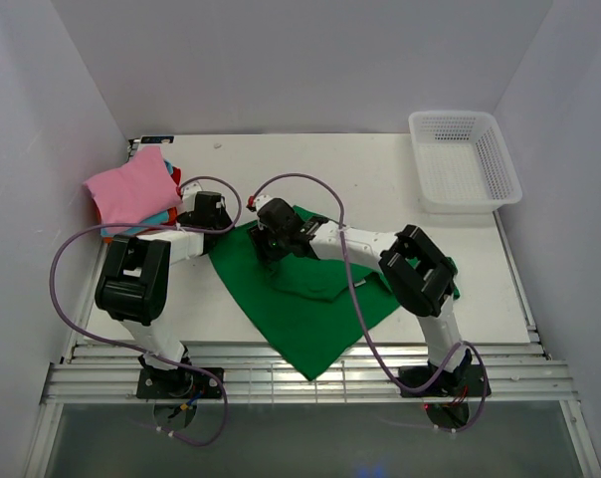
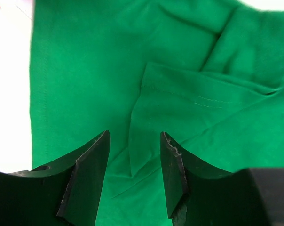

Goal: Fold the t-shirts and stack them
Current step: Flatten the tshirt out

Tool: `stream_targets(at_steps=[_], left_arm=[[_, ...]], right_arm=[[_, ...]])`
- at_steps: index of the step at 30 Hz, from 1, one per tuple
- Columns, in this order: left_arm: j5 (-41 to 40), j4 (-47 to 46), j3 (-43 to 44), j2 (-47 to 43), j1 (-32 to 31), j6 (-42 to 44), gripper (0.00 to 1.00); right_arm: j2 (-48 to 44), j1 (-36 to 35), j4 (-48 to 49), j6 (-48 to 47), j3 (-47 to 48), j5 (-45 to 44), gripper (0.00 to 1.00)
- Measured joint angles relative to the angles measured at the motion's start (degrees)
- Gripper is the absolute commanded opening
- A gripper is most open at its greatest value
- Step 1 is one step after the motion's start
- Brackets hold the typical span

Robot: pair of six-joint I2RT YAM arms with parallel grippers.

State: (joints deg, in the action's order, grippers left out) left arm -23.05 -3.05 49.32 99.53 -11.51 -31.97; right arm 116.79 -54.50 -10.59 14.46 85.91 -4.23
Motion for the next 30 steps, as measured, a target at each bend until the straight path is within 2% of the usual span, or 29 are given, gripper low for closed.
stream_targets(at_steps=[10,16,19,23,26,30], left_arm=[[0.0,1.9,0.7,0.0,0.1,-0.5,0.83],[-0.1,2.0,0.7,0.0,0.1,-0.5,0.83],[-0.1,2.0,0.7,0.0,0.1,-0.5,0.83],[-0.2,2.4,0.9,0.0,0.1,-0.5,0.82],[-0.3,3.0,1.1,0.0,0.1,-0.6,0.82],[-0.6,4.0,1.4,0.1,0.1,-0.9,0.82]], right_arm=[[4.1,-0.4,-0.9,0.0,0.1,1.5,0.52],[5.5,-0.4,-0.9,-0.1,2.1,1.6,0.45],[6.4,-0.4,-1.1,-0.2,3.3,1.5,0.37],[7.1,-0.4,-1.1,-0.4,4.0,1.0,0.19],[7.1,-0.4,-1.2,-0.7,4.0,0.1,0.09],[6.5,-0.4,-0.3,-1.0,3.0,-1.3,0.08]])
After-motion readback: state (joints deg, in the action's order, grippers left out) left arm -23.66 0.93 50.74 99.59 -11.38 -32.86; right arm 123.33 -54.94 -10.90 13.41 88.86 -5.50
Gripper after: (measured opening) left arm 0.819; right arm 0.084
